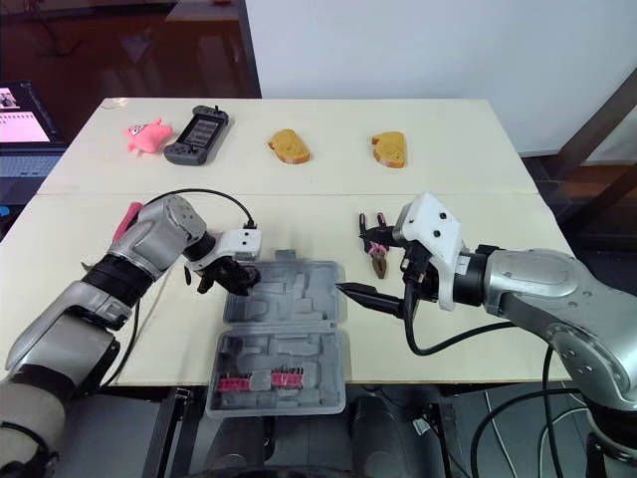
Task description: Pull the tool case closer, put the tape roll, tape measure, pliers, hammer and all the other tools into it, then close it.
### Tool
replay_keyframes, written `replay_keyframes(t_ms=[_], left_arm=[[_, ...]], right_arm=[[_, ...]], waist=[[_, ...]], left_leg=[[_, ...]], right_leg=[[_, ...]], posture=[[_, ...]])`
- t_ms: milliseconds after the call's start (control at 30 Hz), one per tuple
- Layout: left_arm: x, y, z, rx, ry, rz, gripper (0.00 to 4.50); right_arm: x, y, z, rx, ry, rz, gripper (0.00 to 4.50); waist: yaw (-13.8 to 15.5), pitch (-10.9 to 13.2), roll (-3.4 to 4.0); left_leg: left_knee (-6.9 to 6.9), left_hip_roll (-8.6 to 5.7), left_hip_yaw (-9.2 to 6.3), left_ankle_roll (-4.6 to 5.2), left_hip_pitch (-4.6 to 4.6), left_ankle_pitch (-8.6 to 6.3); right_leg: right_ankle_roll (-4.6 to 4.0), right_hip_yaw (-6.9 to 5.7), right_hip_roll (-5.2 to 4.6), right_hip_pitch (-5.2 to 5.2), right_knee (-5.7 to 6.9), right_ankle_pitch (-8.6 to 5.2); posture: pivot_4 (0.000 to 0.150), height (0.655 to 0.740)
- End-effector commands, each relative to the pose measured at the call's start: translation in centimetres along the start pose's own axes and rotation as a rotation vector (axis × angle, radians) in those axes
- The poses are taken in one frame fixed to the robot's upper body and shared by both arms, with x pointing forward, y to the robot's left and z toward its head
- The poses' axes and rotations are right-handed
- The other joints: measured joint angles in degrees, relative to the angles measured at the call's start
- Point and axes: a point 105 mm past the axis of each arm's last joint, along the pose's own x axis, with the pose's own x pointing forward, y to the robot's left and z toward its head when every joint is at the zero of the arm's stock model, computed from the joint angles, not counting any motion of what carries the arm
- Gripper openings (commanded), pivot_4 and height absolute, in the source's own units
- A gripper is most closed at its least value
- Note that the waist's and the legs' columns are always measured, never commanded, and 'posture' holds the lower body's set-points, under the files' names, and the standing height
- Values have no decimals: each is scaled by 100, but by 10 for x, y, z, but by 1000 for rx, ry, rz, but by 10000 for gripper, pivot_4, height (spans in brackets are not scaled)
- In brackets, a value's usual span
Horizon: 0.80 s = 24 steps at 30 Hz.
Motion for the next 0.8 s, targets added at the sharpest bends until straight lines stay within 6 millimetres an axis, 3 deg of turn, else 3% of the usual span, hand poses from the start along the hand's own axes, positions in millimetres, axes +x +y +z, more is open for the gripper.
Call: replay_keyframes(t_ms=[33, 200, 367, 633, 700, 800], left_arm=[[-31, 1, 15, 17, -42, 52, 19886], [-49, -2, 16, 16, -78, 98, 19886], [-66, -3, 25, 5, -269, 151, 19886], [-60, 6, 26, -73, -806, 396, 19886], [-50, -5, 12, -178, -784, 260, 19886], [-47, -7, 3, -245, -816, 218, 11901]], right_arm=[[-2, 0, 6, -37, -18, -2, 45000], [-1, 0, 6, -36, -18, 5, 45000], [-1, 0, 6, -37, -19, 18, 45000], [2, 1, 8, -48, -24, 43, 45000], [2, 1, 8, -49, -24, 45, 45000], [2, 1, 8, -51, -24, 46, 45000]], waist=[[-1, 0, 0], [3, 0, 0], [-2, 0, 0], [1, -1, 1], [1, 0, 0], [-1, -1, 1]], left_leg=[[0, 0, 0, 0, 0, 0], [0, 0, 0, 0, 0, 0], [1, 0, -1, 0, 0, 0], [4, 1, -1, 0, 1, 0], [5, 0, -1, 0, 1, 0], [5, 0, -1, 0, 3, 0]], right_leg=[[0, 0, 0, 0, 0, 0], [0, 0, 0, 0, 0, 0], [1, 0, 0, 0, 0, -1], [1, 0, -1, 0, 7, -1], [1, -1, 0, -1, 9, -1], [1, -1, 0, -1, 12, -1]], posture=[[1500, 7207], [1500, 7207], [1500, 7207], [1500, 7207], [1500, 7207], [1500, 7207]])
